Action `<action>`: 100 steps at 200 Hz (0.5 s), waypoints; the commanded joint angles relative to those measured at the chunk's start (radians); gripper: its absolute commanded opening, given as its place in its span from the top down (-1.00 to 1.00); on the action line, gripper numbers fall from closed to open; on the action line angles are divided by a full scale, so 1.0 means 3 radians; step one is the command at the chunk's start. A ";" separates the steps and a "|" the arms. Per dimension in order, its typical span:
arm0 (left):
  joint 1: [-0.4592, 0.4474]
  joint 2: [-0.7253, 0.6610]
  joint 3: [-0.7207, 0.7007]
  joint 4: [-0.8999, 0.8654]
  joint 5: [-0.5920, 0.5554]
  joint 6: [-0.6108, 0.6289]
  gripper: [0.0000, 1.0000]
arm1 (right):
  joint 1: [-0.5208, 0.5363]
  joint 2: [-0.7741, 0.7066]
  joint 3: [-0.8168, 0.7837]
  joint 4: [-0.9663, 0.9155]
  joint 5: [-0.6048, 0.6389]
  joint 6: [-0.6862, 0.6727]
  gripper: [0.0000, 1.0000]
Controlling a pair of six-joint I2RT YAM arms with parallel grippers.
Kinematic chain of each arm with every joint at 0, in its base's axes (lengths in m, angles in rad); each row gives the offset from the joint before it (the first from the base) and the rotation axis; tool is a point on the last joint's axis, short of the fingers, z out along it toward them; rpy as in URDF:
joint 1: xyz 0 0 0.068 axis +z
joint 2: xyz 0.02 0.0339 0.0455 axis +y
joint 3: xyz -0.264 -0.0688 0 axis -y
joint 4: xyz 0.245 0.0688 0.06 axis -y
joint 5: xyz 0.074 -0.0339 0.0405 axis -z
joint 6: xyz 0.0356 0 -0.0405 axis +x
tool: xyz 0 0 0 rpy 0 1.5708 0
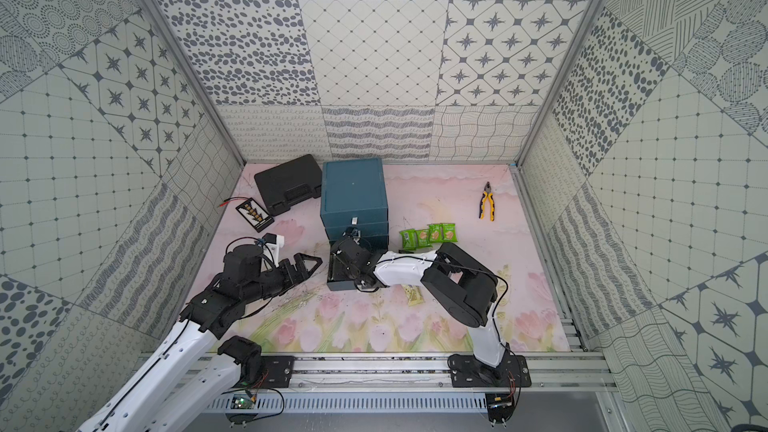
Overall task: Take the cookies out of the drawer
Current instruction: Pick up the cookie from the drawer.
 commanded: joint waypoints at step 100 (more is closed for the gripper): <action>-0.0119 -0.0207 0.0242 -0.0251 -0.0109 0.0102 -0.98 | -0.0011 -0.0652 -0.0225 -0.0087 0.0133 -0.0315 0.89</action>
